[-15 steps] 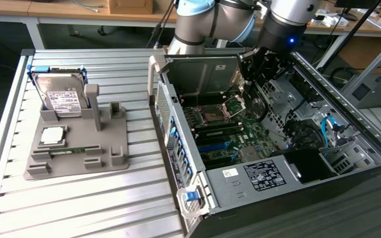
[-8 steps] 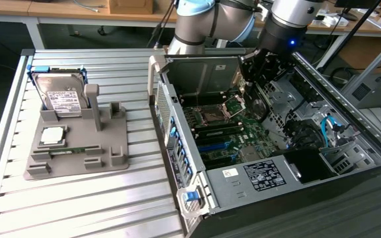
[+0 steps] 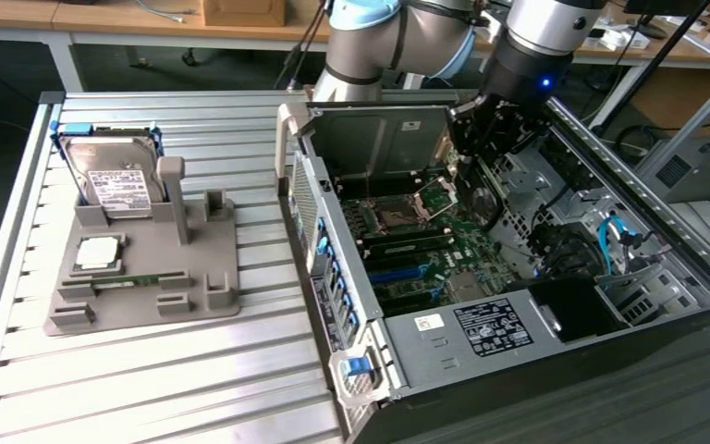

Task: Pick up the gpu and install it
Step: 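Pick up the gpu and move the gpu toward the slot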

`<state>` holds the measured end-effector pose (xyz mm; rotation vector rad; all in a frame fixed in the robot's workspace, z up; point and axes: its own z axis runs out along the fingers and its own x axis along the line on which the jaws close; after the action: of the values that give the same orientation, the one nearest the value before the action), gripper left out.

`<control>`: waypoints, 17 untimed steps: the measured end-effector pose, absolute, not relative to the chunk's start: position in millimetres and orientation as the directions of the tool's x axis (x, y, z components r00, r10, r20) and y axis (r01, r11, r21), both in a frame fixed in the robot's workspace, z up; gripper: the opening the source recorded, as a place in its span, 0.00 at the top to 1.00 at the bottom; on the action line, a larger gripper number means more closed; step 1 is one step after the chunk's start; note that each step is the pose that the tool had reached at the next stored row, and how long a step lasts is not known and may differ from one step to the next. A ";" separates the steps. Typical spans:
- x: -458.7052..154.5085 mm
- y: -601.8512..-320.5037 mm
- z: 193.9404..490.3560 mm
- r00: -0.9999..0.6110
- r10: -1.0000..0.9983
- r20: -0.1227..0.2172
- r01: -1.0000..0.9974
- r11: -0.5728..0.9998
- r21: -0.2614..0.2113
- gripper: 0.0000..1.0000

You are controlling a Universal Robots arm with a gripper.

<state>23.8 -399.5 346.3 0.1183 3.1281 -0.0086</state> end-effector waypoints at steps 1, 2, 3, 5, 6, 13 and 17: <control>24.0 -399.5 345.6 -0.997 0.075 -0.011 0.076 0.997 -0.006 0.70; 24.2 -399.6 344.9 -0.997 0.075 -0.012 0.076 0.997 -0.007 0.70; 24.3 -399.6 344.5 -0.997 0.075 -0.012 0.075 0.997 -0.008 0.70; 24.5 -399.6 343.7 -0.997 0.070 -0.012 0.070 0.997 -0.010 0.70; 24.6 -399.6 343.1 -0.998 0.060 -0.012 0.060 0.998 -0.011 0.70; 25.3 -399.6 341.1 -0.999 0.044 -0.012 0.044 0.999 -0.012 0.70; 25.6 -399.6 339.0 -0.999 0.044 -0.012 0.044 0.999 -0.012 0.70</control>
<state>25.6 -399.6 339.0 0.0693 3.1291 -0.0192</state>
